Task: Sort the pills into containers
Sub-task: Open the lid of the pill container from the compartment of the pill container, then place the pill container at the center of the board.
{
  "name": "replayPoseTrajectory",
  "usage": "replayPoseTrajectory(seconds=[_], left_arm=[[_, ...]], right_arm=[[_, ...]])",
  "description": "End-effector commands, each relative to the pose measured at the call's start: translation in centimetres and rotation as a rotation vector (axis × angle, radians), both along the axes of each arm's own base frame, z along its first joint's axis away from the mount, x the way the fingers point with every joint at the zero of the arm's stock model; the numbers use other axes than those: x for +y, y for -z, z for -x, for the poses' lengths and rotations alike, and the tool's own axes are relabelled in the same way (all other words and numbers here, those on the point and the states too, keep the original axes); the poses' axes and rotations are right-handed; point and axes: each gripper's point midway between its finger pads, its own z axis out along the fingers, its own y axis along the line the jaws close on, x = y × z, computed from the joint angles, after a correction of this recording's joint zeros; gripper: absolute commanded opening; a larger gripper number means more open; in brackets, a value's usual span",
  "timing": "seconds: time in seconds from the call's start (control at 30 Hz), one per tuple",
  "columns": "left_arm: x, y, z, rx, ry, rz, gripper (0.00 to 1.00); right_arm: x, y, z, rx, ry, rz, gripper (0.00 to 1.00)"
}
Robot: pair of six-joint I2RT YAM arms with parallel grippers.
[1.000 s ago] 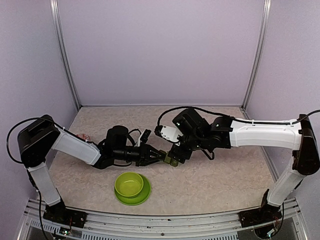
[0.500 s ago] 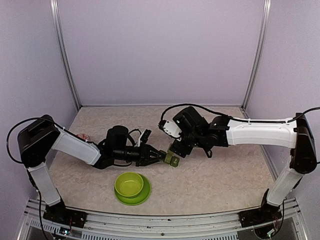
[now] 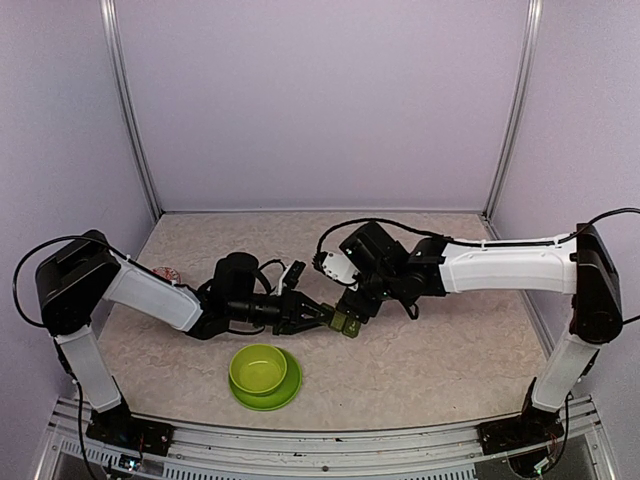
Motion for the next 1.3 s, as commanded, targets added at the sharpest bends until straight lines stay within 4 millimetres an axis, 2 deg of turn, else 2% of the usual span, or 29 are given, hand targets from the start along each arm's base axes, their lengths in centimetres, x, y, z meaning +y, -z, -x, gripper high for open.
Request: replayPoseTrajectory(seconds=[0.0,0.17,0.37,0.67,0.8,1.03,1.27], left_arm=[[-0.7,-1.9,0.3,-0.063,0.032,0.051,0.23],[-0.6,-1.8,0.3,-0.062,0.031,0.048,0.23],[-0.5,-1.1,0.1,-0.044,0.021,0.033,0.23],[-1.7,-0.3,-1.3,-0.025,0.005,0.021,0.23],[-2.9,0.5,-2.4,-0.022,0.009,0.011,0.23],[-5.2,3.1,-4.8,-0.018,0.026,-0.037,0.23],[-5.1,6.6,-8.0,-0.016,-0.008,-0.136,0.23]], right_arm=[[0.9,-0.2,0.1,0.027,-0.040,-0.027,0.89],[0.3,-0.5,-0.4,0.012,-0.013,-0.024,0.89],[-3.0,-4.0,-2.3,-0.059,0.142,-0.094,0.89],[-7.9,-8.5,-2.8,-0.165,0.334,-0.211,0.90],[-9.8,-9.3,-2.7,-0.199,0.402,-0.248,0.91],[-10.9,-8.7,-1.9,-0.179,0.427,-0.277,0.91],[-11.3,-7.8,-1.5,-0.165,0.431,-0.280,0.91]])
